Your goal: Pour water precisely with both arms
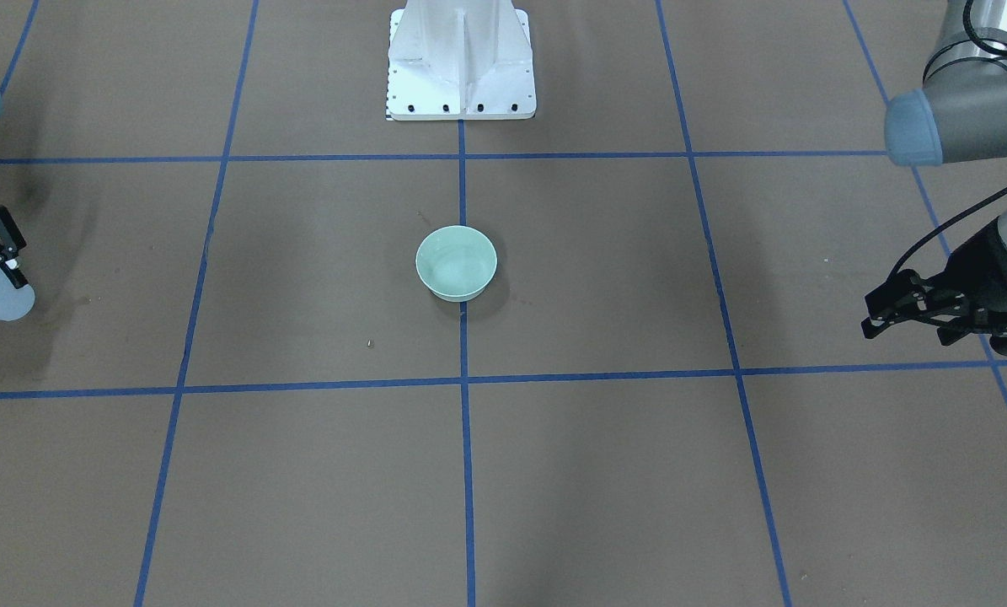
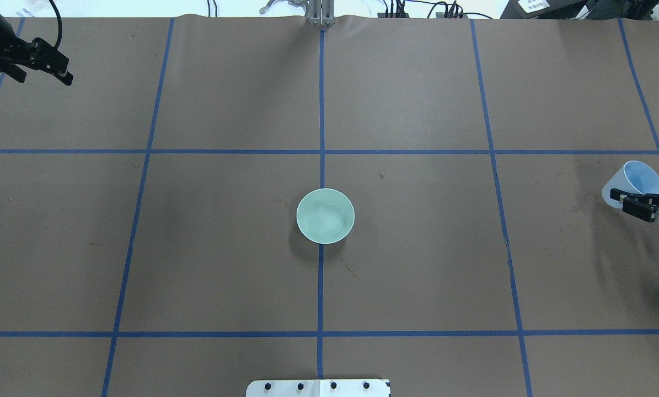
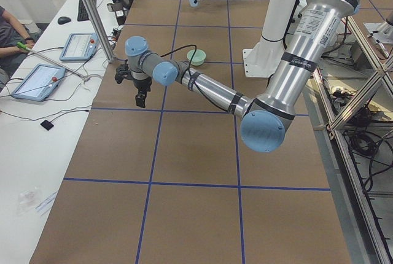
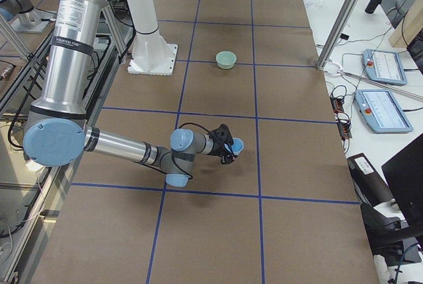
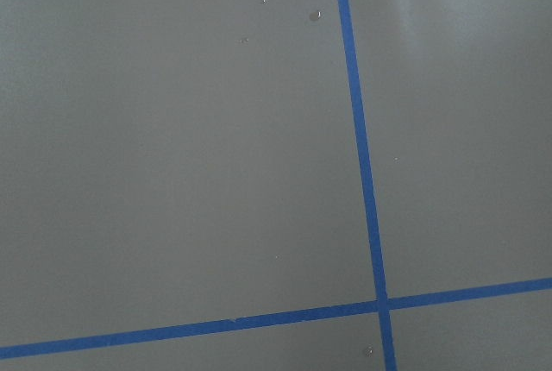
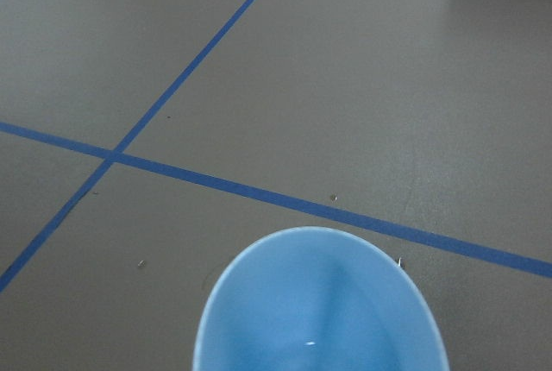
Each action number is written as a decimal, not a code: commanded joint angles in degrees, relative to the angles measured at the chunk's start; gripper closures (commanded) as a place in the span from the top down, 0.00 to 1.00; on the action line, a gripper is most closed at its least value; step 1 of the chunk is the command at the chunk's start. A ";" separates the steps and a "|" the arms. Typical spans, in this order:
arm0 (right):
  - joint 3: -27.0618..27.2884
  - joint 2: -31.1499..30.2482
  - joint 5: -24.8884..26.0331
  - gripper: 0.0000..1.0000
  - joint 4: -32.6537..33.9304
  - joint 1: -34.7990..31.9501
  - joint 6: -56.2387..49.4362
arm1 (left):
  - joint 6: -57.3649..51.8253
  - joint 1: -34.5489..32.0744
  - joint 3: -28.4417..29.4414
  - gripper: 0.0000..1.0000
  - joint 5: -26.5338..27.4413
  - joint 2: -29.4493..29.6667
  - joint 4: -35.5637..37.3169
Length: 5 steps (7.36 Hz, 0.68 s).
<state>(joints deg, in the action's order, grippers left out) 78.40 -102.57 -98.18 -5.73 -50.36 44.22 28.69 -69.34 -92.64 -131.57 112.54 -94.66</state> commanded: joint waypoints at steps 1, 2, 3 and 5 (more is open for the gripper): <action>-2.89 1.93 0.27 0.20 -0.16 0.09 -2.65 | -0.04 0.09 0.01 1.00 0.00 -0.31 0.00; -2.98 2.20 0.27 0.21 -0.16 0.09 -2.65 | -0.04 0.09 -0.08 1.00 0.00 -0.31 0.00; -3.51 2.20 0.36 0.25 -0.16 0.09 -2.56 | -0.04 0.09 -0.08 1.00 0.00 -0.31 0.00; -4.56 2.64 0.27 0.41 -0.16 0.09 -2.56 | -0.04 0.09 -0.08 1.00 0.00 -0.22 0.00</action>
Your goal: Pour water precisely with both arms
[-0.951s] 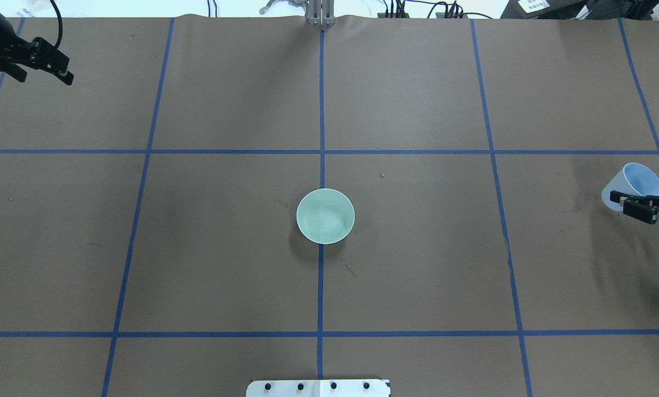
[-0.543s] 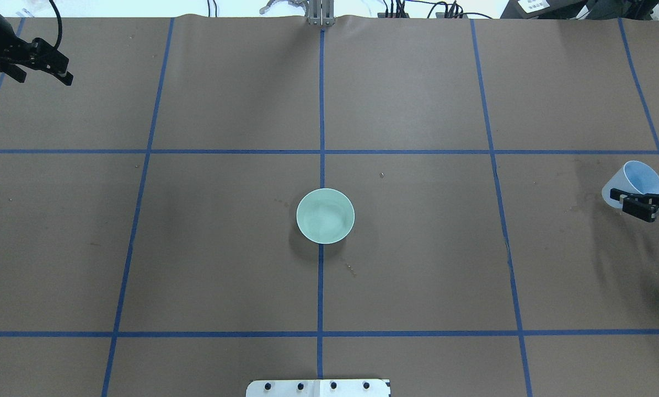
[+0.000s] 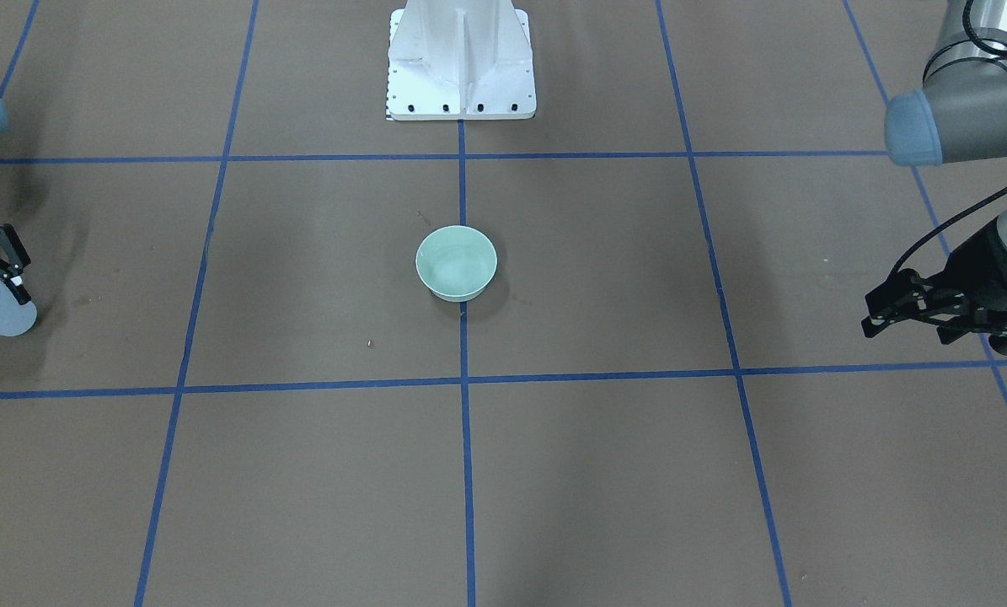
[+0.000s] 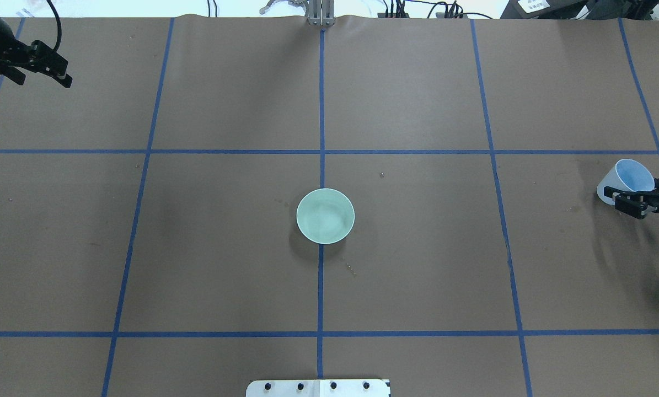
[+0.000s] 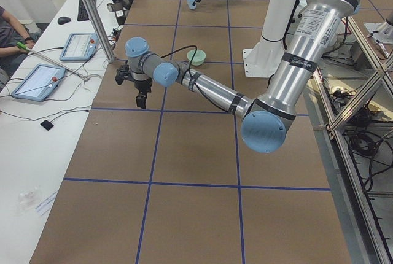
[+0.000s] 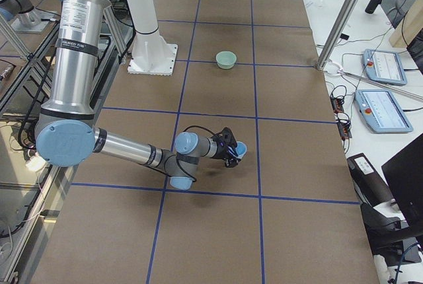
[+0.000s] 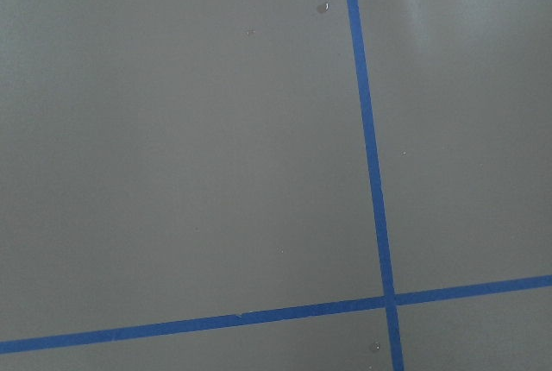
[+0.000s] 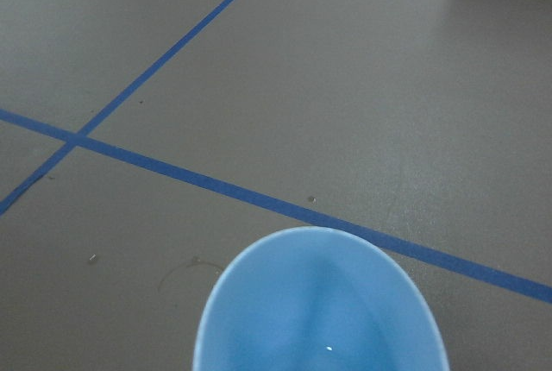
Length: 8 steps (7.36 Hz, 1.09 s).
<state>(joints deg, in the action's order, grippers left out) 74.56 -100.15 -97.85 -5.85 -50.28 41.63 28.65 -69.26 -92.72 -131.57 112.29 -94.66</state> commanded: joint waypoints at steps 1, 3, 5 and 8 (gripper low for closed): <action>-0.73 0.22 0.03 0.57 -0.04 0.00 -0.06 | 0.00 0.00 -0.01 1.00 0.00 0.03 0.00; -0.81 0.22 -0.06 0.81 0.05 0.00 0.03 | 0.00 0.00 -0.10 1.00 0.00 0.03 0.00; -0.82 -0.13 -0.15 0.99 -0.21 -0.08 0.03 | 0.09 0.00 -0.10 1.00 0.00 0.03 0.00; 0.14 -3.46 -0.50 0.99 -3.29 -0.17 0.11 | 0.35 0.00 -0.53 1.00 0.00 -0.14 0.00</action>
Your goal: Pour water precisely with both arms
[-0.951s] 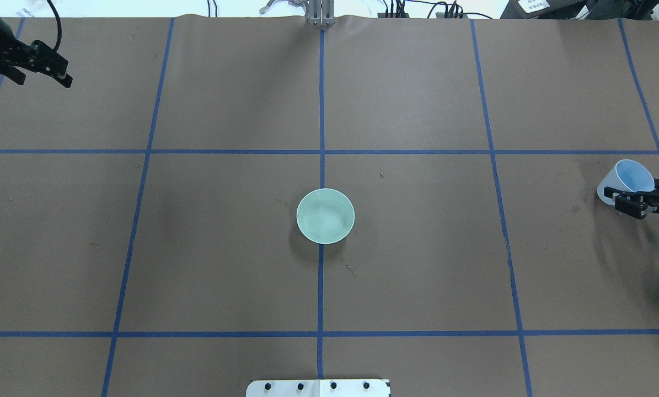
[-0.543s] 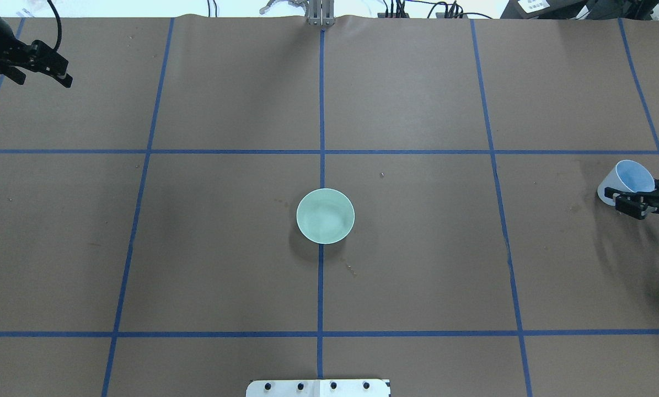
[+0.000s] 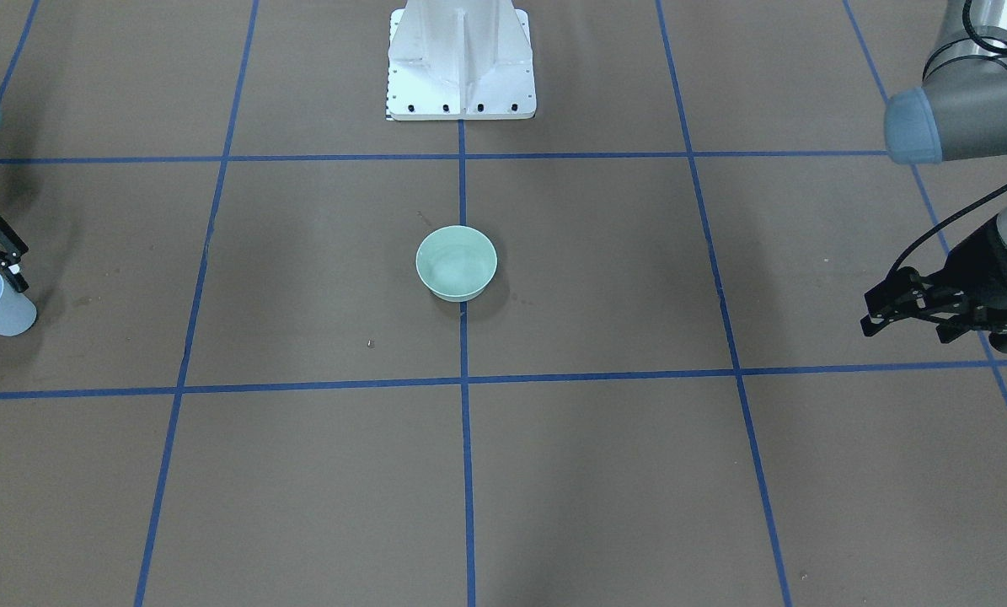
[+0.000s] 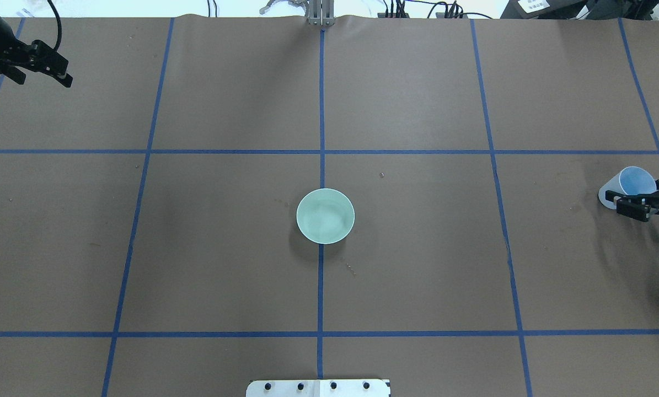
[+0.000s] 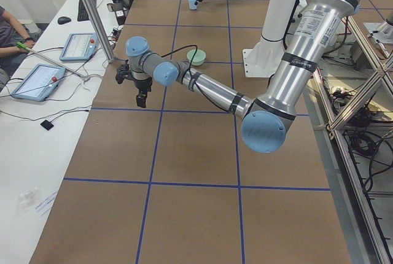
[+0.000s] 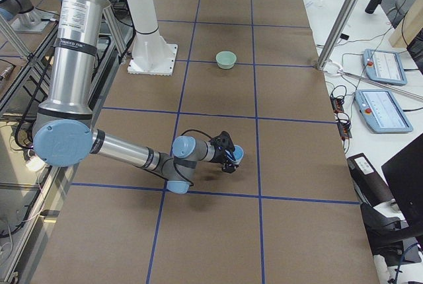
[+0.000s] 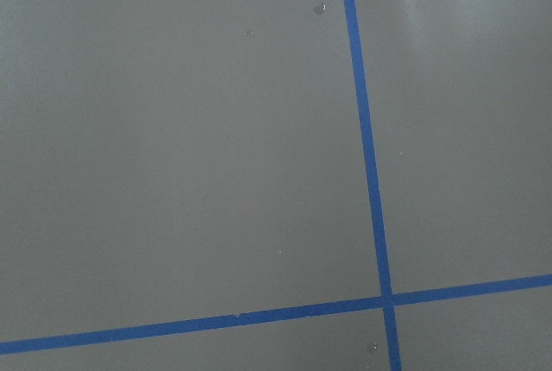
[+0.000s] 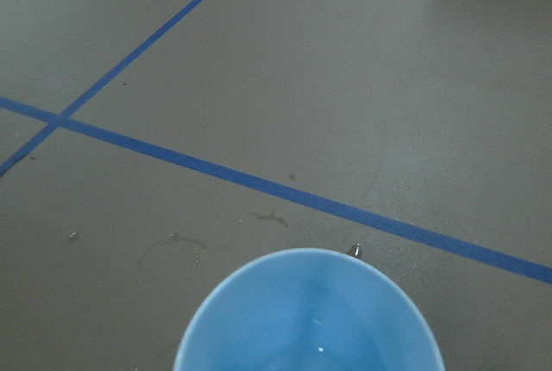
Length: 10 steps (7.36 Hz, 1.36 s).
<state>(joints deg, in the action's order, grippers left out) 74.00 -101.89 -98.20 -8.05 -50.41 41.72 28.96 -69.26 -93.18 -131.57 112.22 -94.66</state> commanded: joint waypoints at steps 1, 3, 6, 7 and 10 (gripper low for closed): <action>0.79 -2.86 -0.23 0.99 -3.10 -0.04 0.38 | 0.04 0.00 -0.16 1.00 0.00 -0.08 0.00; 1.23 -4.62 -0.41 0.99 -4.08 -0.04 0.47 | 0.13 -0.09 -0.86 1.00 0.09 -0.16 0.09; 6.85 -11.74 -6.52 0.99 -4.08 -2.91 0.38 | 9.24 2.35 -3.31 1.00 0.18 0.36 0.18; 6.51 -10.71 -14.30 0.99 -2.95 -10.16 0.12 | 14.58 5.77 -4.37 1.00 1.48 1.15 0.00; 6.50 -5.36 -25.43 0.99 11.32 -24.70 -4.59 | 28.51 21.12 -6.23 1.00 7.72 8.77 0.44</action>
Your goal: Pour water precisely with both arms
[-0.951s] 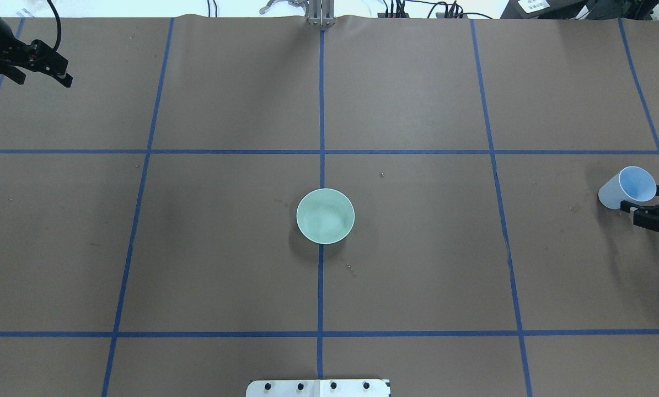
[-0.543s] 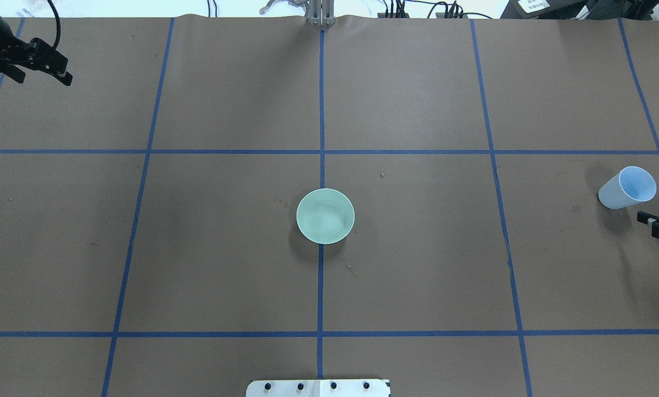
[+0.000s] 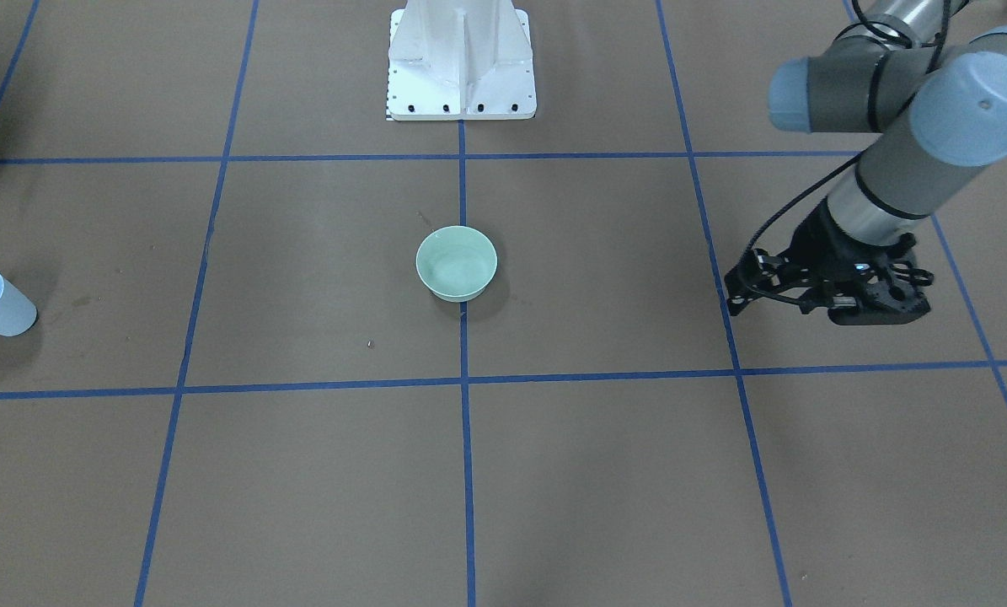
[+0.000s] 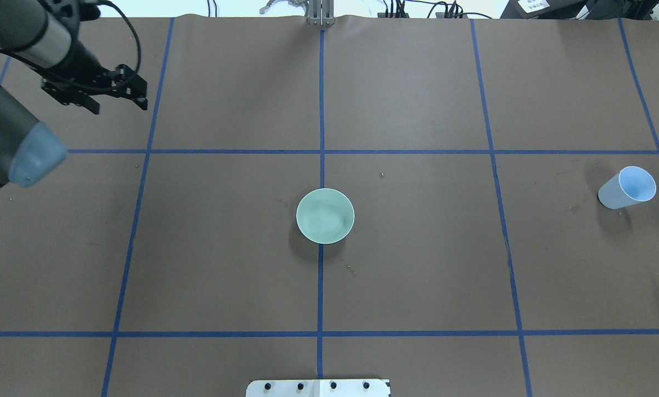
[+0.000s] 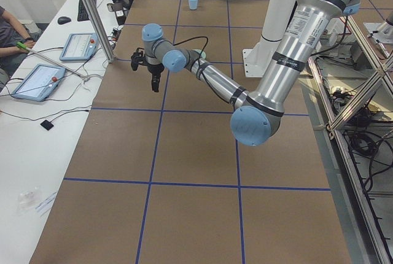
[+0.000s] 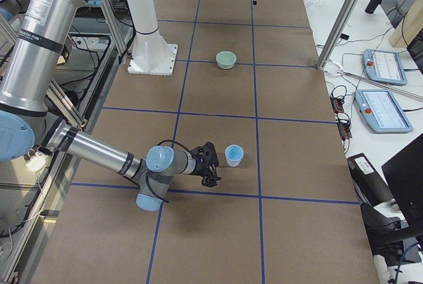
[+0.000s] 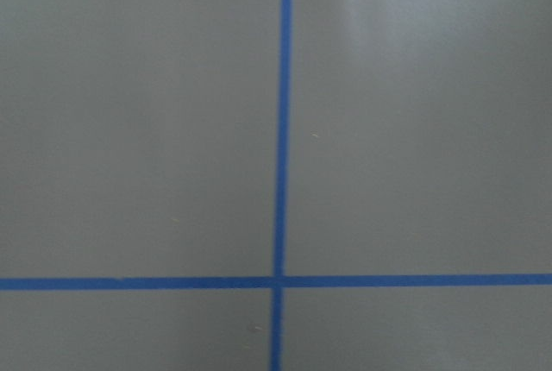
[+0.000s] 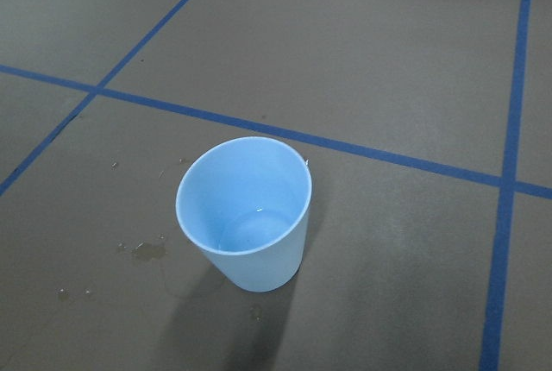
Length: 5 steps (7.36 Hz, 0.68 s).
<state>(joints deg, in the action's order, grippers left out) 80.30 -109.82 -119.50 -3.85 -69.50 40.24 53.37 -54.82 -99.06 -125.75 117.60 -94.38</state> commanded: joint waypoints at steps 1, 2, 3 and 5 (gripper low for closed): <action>0.64 5.90 -5.81 0.99 14.94 -9.30 -10.20 | 7.50 12.75 -0.08 1.00 6.96 5.25 0.34; 0.73 8.98 -6.87 0.99 22.50 -11.86 -16.80 | 12.24 18.37 0.62 1.00 8.31 7.79 0.34; 0.73 12.32 -8.62 0.99 29.19 -13.54 -20.35 | 14.81 21.48 2.71 1.00 8.94 9.91 0.34; 1.61 14.99 -10.57 0.99 37.83 -14.87 -23.53 | 15.80 23.70 13.05 0.99 10.09 17.71 -0.71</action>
<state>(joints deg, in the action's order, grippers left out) 81.41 -96.60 -128.85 28.27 -83.48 19.40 68.11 -32.81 -92.14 -116.29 130.43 -94.63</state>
